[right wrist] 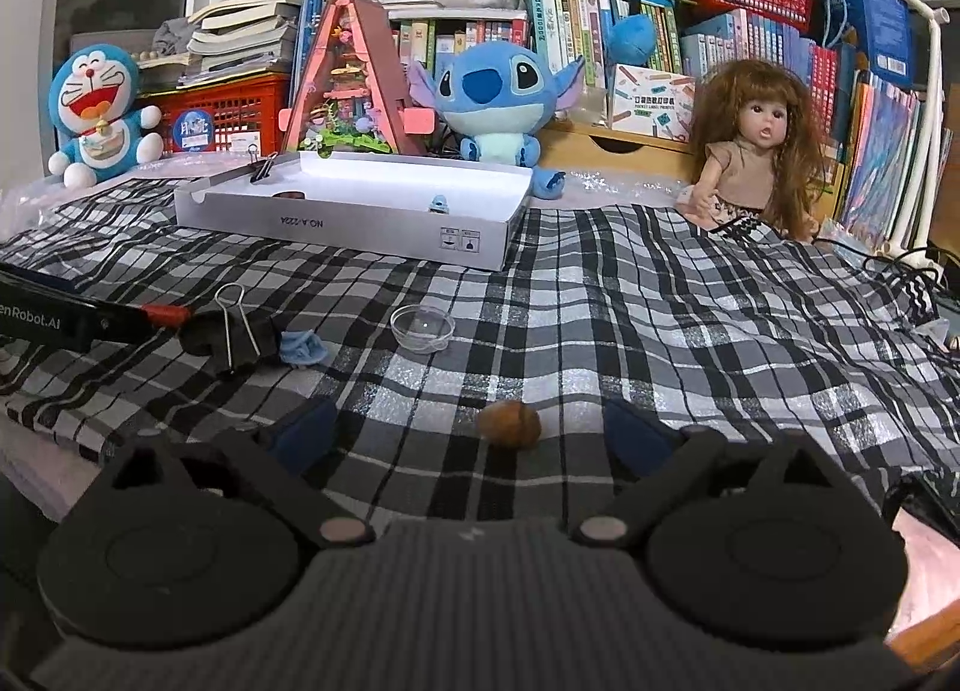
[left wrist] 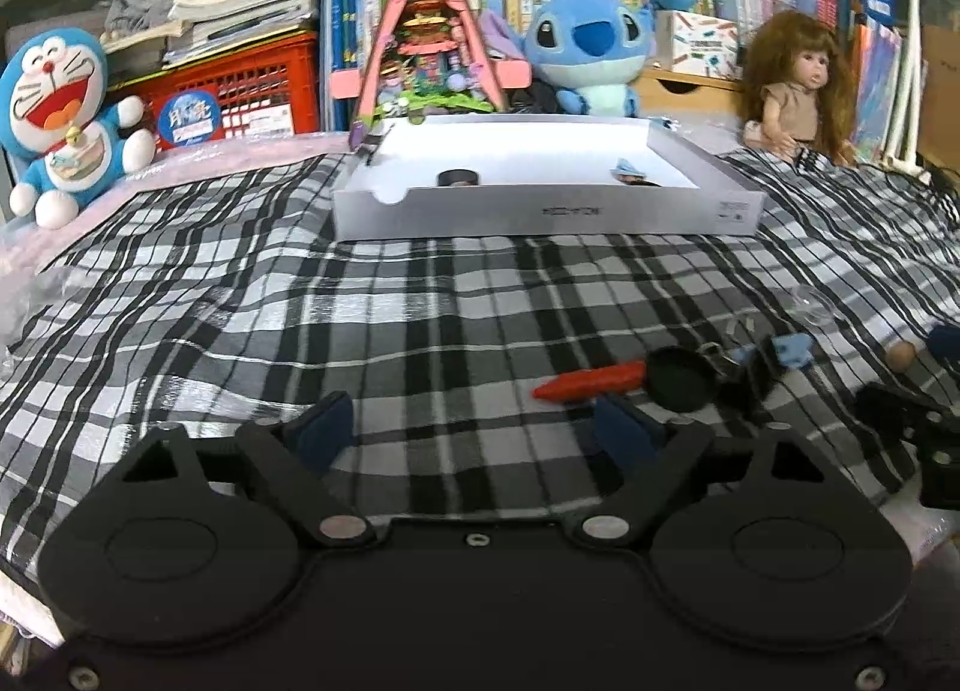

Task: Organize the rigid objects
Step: 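Move the left tool to the orange carrot while the right tool approaches a brown nut, then close the left tool on the orange carrot while the right tool grasps the brown nut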

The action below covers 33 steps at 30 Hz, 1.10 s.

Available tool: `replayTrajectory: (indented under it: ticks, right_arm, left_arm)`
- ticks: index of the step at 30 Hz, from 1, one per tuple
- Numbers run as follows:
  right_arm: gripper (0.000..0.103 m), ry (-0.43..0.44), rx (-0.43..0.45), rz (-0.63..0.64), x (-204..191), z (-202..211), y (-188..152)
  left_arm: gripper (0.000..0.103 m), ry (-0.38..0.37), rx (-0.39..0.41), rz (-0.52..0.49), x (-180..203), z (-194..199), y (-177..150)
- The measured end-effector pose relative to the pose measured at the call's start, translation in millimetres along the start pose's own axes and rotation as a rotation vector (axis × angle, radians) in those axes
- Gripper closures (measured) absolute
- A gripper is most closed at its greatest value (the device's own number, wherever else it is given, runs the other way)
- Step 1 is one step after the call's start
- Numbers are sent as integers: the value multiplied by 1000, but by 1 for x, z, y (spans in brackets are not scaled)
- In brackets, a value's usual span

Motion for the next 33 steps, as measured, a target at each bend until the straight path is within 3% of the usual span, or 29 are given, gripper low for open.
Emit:
replayTrajectory:
  ticks: [8,18,24,26,28,31,33]
  right_arm:
    - [11,5,21,8,-5,2,-1]
    - [17,-71,40,-45,2,2,-5]
    - [23,-90,55,-81,9,2,-4]
    - [33,-90,55,-93,11,2,-4]
    - [55,-103,58,-98,12,3,-4]
    - [76,-117,62,-102,15,5,-3]
    - [77,-107,65,-105,14,6,-1]
  left_arm:
    - [39,-29,26,36,25,-1,6]
    - [41,-10,57,94,36,-5,10]
    - [61,-14,77,73,39,-5,9]
    - [61,-20,79,73,38,-4,9]
    - [62,-21,81,73,36,-2,8]
    - [62,-28,78,67,35,1,6]
    - [62,-27,78,62,33,3,5]
Point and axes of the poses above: each gripper's, at about its wrist camera, not at the fingertips, and z roughly against the way its jaws point, x to its right, y to its top, the point moved 8 cm from there along -z, roughly the way its jaws point, and after that the axes turned 9 degrees about -z, right-handed, at the moved point
